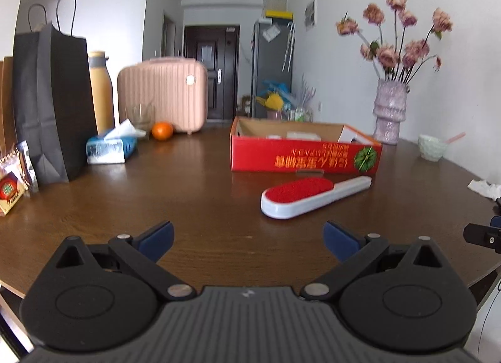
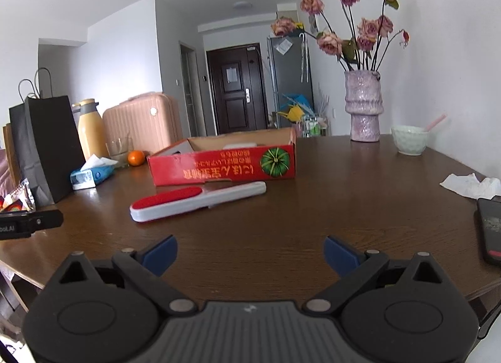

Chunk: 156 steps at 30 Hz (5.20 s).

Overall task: Organize rigid objects
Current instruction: 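Grasp the lint brush's red head with the left tool while the right tool grasps its handle, then lift the lint brush with both tools and carry it over the red box, then open both tools to release the lint brush into the box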

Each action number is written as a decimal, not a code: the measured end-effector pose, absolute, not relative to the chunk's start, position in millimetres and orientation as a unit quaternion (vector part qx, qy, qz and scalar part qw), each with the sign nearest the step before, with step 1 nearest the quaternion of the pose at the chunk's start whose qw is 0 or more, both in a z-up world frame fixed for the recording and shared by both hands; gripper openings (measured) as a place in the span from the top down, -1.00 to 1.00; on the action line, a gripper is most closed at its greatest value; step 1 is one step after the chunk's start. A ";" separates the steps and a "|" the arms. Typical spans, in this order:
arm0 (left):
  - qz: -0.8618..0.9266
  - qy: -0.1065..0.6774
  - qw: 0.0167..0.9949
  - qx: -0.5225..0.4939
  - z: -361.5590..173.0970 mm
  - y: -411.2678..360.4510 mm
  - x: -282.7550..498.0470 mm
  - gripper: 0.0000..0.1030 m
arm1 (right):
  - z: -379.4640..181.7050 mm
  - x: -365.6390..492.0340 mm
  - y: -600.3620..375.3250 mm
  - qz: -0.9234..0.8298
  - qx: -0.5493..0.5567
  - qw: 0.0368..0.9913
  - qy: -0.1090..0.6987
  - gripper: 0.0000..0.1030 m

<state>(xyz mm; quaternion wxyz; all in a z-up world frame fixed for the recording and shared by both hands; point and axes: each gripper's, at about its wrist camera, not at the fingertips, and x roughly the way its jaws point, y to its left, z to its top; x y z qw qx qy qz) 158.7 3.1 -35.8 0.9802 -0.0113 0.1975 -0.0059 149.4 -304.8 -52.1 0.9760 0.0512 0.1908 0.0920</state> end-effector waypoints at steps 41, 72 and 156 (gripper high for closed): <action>-0.044 0.339 0.921 -0.185 -57.5 13.9 358.9 0.22 | -70.8 410.0 -325.9 0.174 0.155 0.897 0.374 0.72; -0.085 0.088 0.982 -0.146 52.4 -11.2 173.2 0.21 | 34.7 181.2 -330.9 0.124 0.167 0.970 0.127 0.70; -0.055 0.290 0.955 0.017 116.1 -25.0 491.9 -0.89 | 130.6 484.5 -285.9 0.132 -0.004 0.958 0.254 -0.08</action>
